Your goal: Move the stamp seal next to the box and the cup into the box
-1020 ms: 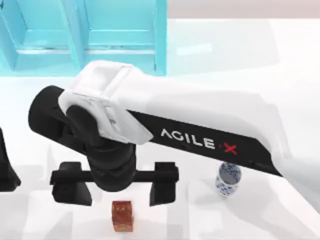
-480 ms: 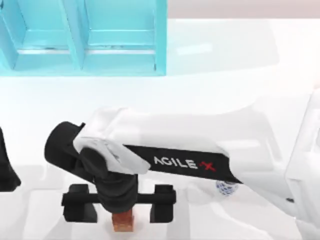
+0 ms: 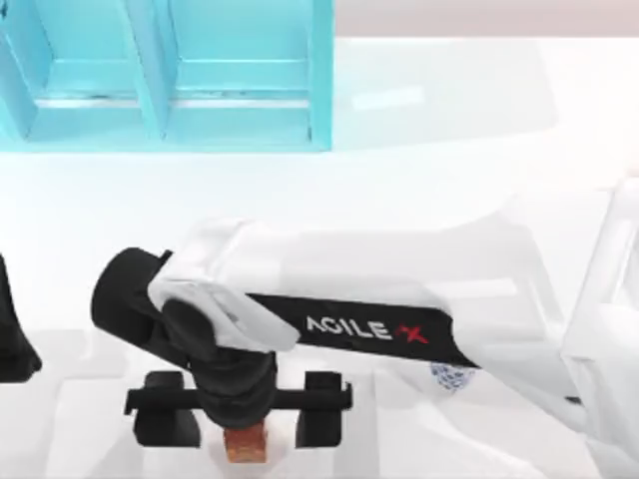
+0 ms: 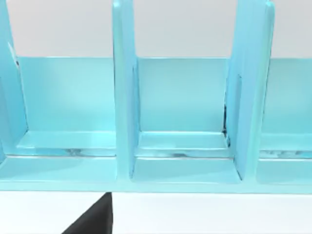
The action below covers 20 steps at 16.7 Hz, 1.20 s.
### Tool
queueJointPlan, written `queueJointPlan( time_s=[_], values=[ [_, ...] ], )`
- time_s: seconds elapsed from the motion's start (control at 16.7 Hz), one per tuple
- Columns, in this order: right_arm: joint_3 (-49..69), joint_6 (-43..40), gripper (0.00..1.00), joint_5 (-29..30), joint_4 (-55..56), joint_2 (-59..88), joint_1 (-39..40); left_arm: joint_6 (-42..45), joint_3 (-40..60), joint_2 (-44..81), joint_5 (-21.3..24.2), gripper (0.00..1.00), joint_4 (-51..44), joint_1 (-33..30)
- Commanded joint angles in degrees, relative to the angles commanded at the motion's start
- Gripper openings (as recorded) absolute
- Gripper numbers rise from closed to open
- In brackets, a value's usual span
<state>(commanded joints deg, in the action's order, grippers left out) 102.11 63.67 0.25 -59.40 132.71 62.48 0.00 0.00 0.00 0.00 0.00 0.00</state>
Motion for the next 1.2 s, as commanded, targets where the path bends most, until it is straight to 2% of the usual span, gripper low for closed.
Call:
queueJointPlan(
  time_s=[0.6,1.2],
  values=[
    [0.0,0.0,0.02,0.0,0.0,0.0,0.0,0.0,0.0,0.0,0.0,1.00,0.0,0.0],
    [-0.2,0.0,0.00,0.0,-0.1,-0.3,-0.3,0.0,0.0,0.0,0.0,1.00,0.0,0.0]
  ],
)
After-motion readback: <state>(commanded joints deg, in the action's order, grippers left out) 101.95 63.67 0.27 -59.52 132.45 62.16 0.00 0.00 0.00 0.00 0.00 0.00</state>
